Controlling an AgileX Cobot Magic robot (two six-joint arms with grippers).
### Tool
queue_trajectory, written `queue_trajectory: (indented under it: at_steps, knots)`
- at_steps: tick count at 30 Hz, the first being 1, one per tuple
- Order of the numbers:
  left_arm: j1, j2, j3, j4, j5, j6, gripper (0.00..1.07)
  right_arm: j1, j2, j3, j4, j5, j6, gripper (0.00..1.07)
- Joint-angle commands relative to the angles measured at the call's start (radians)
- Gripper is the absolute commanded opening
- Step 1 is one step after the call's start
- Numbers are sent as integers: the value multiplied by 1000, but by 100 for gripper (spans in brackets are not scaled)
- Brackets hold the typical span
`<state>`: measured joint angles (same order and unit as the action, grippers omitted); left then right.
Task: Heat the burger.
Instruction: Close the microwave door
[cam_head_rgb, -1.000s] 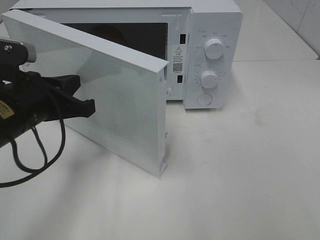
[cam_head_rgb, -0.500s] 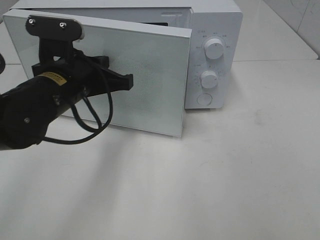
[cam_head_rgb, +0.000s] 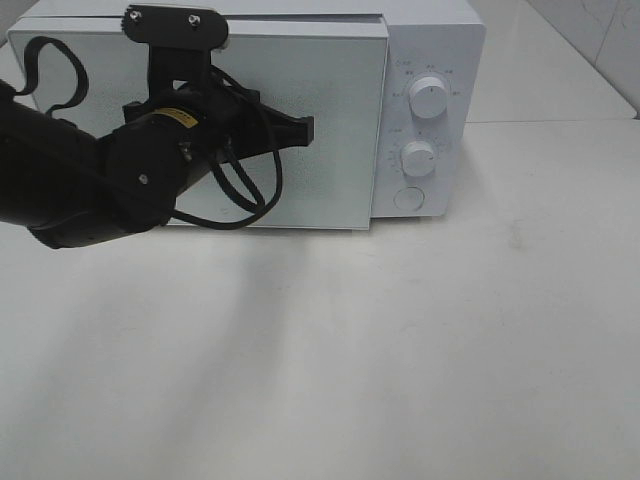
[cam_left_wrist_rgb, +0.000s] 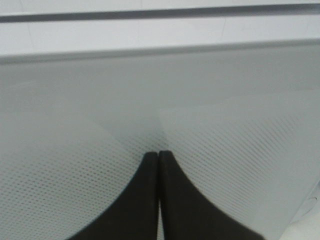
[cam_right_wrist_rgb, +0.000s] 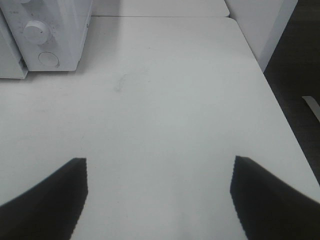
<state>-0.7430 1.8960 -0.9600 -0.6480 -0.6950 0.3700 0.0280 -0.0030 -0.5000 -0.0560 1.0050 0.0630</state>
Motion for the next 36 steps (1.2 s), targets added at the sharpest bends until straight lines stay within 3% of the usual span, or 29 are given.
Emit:
queue_trajectory:
  at_steps: [1, 5, 16, 22, 30, 33, 34, 35, 36]
  knots:
    - [-2, 18, -34, -32, -1, 19, 0, -7, -33, 1, -2, -10, -7, 76]
    - [0, 46, -73, -95, 4, 46, 0, -7, -33, 1, -2, -10, -7, 76]
    - [58, 82, -180, -104, 63, 73, 0, -7, -33, 1, -2, -10, -7, 76]
    - [39, 70, -176, -94, 150, 123, 0, -7, -33, 1, -2, -10, -7, 76]
    - [-10, 1, -87, -96, 241, 122, 1, -7, -33, 1, -2, -10, -7, 76]
    - [-28, -28, -37, -97, 281, 122, 14, -7, -33, 1, -2, -10, -7, 76]
    - [-33, -52, -9, -96, 351, 123, 40, -7, -33, 1, -2, -10, -7, 76]
    - [-33, -52, -9, -96, 351, 123, 40, -7, -33, 1, -2, -10, -7, 76]
    - [-33, -61, 1, -96, 382, 123, 55, -7, -33, 1, -2, -10, -7, 76]
